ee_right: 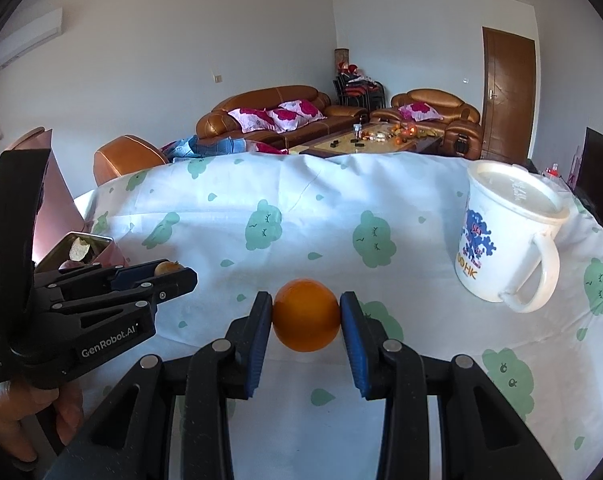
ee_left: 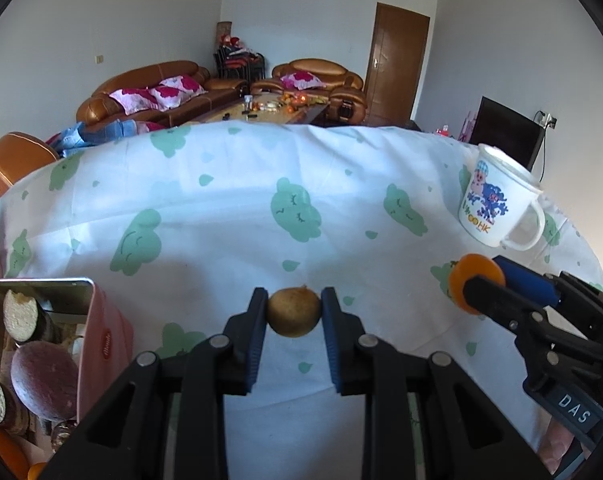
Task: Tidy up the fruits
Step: 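Lift the potato and orange and carry both toward the tin box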
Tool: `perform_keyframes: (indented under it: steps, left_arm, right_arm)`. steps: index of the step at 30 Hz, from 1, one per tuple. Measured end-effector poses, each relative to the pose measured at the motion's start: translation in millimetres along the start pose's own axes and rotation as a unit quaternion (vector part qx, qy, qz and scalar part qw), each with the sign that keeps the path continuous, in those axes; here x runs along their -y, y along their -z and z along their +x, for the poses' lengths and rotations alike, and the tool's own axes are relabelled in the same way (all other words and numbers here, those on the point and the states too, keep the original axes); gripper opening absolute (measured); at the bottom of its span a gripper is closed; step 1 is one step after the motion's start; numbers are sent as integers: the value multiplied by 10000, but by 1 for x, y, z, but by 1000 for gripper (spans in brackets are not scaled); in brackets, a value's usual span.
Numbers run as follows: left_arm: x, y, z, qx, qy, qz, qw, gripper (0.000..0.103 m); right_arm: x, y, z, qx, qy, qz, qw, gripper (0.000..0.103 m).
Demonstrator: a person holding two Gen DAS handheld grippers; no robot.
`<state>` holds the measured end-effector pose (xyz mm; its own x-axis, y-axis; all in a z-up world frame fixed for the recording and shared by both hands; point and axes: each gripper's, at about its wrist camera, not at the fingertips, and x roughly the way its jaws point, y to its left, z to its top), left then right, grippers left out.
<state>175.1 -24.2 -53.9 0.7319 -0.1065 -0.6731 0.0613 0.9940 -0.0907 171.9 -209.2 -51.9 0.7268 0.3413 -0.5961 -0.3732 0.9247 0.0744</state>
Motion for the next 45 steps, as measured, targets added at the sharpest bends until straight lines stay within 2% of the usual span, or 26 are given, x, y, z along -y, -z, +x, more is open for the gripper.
perform_keyframes:
  steps: [45]
  left_arm:
    - [2,5,-31,802,-82,62,9967,28]
  right_arm:
    - [-15,6,-29,848,91,-311,9959,37]
